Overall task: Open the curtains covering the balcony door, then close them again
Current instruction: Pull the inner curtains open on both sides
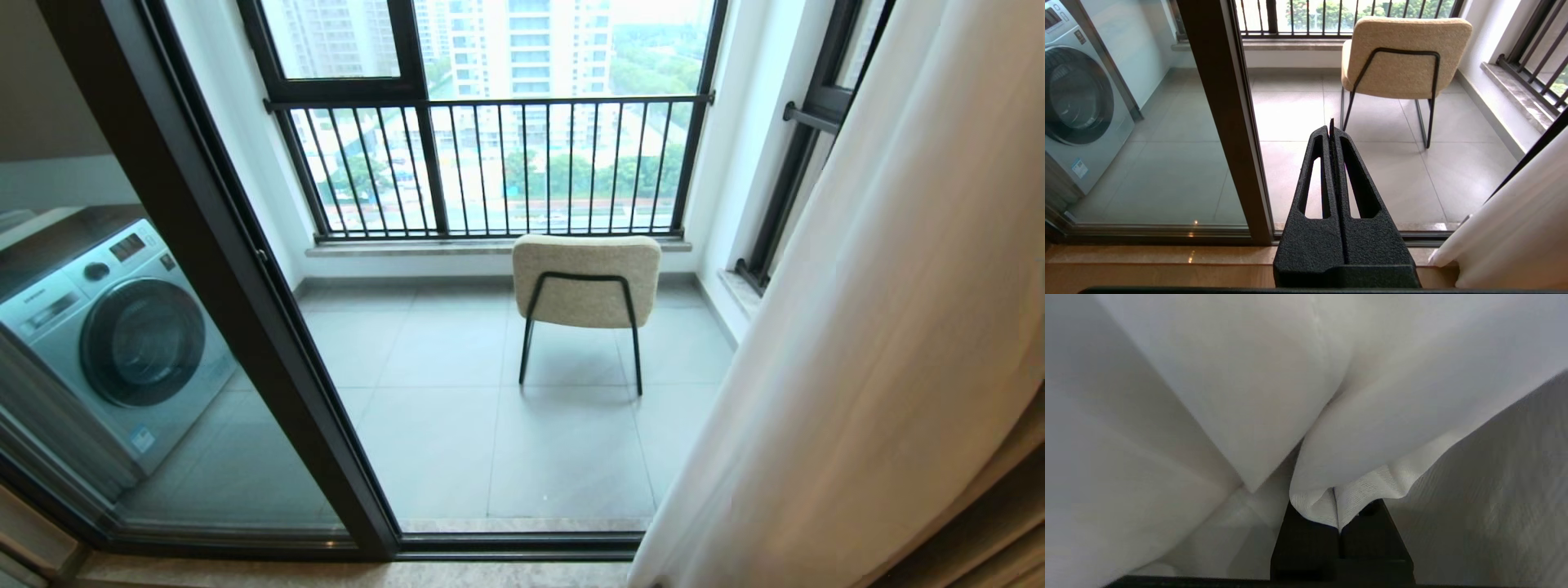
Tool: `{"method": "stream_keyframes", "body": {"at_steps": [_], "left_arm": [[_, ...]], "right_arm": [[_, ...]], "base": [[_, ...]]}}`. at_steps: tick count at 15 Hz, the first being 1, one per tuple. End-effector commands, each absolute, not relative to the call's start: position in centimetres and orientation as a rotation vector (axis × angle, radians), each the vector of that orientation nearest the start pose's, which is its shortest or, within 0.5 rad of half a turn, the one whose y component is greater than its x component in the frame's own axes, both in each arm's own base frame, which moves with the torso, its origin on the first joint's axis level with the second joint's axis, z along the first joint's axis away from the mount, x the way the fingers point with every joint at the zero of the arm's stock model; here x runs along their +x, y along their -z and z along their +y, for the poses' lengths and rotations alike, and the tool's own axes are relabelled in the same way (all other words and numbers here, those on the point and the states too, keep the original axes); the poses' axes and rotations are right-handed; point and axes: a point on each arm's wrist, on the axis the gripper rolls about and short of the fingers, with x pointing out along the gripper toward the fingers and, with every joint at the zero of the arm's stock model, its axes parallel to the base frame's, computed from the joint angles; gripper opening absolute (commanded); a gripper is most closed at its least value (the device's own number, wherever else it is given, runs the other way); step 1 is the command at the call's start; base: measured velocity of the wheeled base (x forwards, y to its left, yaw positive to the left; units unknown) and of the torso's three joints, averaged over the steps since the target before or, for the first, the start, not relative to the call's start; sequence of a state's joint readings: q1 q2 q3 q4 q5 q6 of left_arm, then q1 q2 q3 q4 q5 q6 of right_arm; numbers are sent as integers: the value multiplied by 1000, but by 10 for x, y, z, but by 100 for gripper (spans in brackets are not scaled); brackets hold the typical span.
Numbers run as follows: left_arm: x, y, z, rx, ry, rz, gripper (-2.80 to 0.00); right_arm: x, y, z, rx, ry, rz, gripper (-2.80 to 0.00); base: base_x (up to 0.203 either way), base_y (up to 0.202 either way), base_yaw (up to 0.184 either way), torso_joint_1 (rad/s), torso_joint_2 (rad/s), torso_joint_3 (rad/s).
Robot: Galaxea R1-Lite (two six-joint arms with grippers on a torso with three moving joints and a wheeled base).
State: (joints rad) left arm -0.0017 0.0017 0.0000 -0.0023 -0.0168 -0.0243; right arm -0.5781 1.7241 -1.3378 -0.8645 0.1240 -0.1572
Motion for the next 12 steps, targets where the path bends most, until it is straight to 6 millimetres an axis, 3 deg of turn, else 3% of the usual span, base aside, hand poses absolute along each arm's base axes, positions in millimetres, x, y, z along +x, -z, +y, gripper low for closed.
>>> {"method": "stream_keyframes", "body": {"at_steps": [1,4,8,9,10,12], "left_arm": [[-23,-76,0,-25,18,-1,-280],[-23,-76,0,-25,20,-1,-280],[-23,-76,0,-25,18,-1,-280],[-23,-76,0,-25,18,-1,-280],[-23,-76,0,-25,18,-1,-280],[-23,-76,0,-25,18,-1,-280]], "right_arm": [[273,-347,-151,-304,420,-420,-280],[279,-344,-132,-285,358,-403,-280],[287,-340,-125,-281,327,-396,-280],[288,-340,-125,-289,327,-394,-127],[289,-339,-125,-289,327,-390,0],[290,-337,-126,-287,325,-385,0]], "base": [[0,0,0,0,0,0],[0,0,0,0,0,0],[0,0,0,0,0,0],[0,0,0,0,0,0],[0,0,0,0,0,0],[0,0,0,0,0,0]]}}
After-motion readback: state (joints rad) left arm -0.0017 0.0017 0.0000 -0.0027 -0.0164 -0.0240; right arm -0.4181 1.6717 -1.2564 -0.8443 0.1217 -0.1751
